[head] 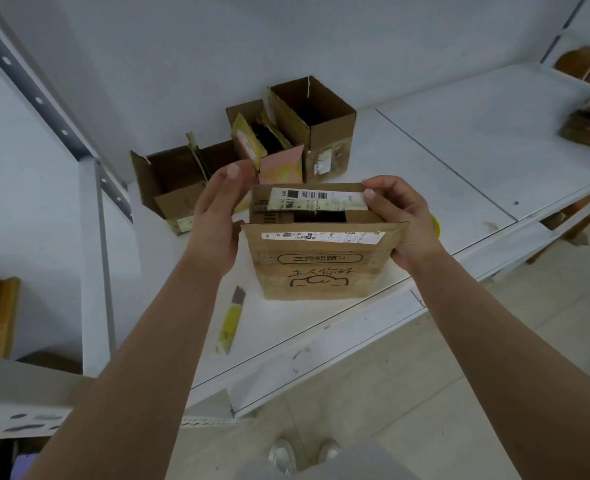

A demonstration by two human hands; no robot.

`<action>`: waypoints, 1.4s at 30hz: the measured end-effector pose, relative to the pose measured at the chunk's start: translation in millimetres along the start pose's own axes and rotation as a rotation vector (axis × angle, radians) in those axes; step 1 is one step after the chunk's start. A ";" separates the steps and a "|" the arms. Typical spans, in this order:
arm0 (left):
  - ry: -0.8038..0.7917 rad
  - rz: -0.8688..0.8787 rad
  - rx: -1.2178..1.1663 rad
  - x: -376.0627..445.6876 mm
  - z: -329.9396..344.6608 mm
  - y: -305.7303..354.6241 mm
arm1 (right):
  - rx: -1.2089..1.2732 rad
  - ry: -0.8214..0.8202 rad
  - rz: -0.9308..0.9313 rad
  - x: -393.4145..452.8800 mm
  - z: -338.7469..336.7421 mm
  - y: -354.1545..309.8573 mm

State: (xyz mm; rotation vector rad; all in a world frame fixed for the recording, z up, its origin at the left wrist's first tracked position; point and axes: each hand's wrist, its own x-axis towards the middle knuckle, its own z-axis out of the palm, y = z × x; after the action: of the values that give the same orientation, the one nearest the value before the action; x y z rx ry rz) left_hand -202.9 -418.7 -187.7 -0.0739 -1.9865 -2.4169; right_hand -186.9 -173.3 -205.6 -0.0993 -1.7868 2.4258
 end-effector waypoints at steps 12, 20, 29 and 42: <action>-0.217 0.071 0.252 -16.4 0.2 10.2 | -0.068 0.057 0.055 0.2 3.5 -5.1; -0.047 0.102 0.639 -7.8 18.2 6.9 | -0.312 -0.102 0.023 -3.8 -7.0 -11.6; -0.017 0.133 0.756 -8.9 31.4 5.7 | -0.494 0.058 -0.003 2.2 -29.7 -27.5; -0.062 0.435 1.171 -17.8 43.1 12.0 | -2.005 -0.129 0.152 -6.0 -77.6 28.4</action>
State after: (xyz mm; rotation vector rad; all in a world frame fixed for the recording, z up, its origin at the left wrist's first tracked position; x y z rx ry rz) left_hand -183.4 -379.1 -168.3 -0.4797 -2.6713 -0.7909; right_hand -172.8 -109.1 -255.9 -0.2158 -3.2821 -0.2076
